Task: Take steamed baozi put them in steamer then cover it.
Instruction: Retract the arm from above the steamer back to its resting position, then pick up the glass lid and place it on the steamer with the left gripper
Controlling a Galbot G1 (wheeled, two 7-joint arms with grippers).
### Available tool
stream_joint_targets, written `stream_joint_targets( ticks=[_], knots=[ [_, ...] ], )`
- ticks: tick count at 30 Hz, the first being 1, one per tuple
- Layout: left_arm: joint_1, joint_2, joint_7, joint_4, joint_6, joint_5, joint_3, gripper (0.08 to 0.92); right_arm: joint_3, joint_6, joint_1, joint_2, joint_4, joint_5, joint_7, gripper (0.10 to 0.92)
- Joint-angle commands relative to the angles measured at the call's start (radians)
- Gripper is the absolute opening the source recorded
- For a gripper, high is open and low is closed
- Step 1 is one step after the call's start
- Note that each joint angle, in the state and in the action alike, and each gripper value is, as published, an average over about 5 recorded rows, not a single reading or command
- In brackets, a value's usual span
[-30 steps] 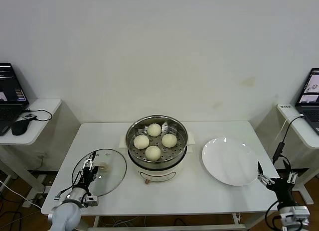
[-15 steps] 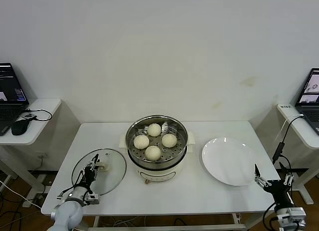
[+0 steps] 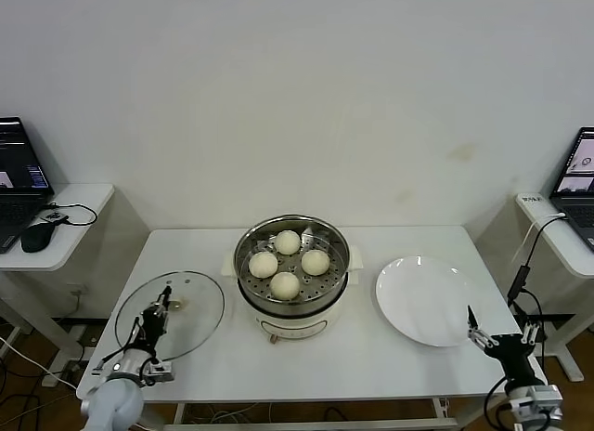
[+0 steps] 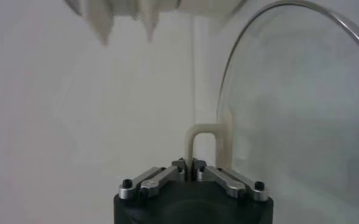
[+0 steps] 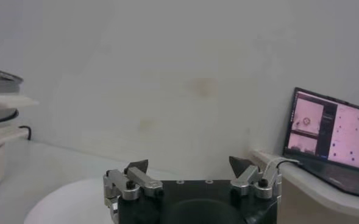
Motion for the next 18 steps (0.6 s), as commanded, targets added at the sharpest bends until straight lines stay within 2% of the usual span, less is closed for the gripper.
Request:
stream_joint_targets(
  ticks=[1, 10, 18],
  knots=[
    [0.118, 0.066, 0.088, -0.332, 0.112, -0.073, -0.085, 0.128, -0.006, 0.002, -0.004, 0.000, 0.007, -0.010, -0.003, 0.823],
    [0.096, 0.139, 0.237, -0.517, 0.242, -0.126, -0.089, 0.128, -0.029, 0.009, -0.024, 0.007, 0.017, -0.042, -0.003, 0.823],
    [0.022, 0.201, 0.277, -0.580, 0.350, -0.228, 0.059, 0.128, -0.056, 0.011, -0.014, 0.024, 0.011, -0.094, 0.005, 0.823]
  ],
)
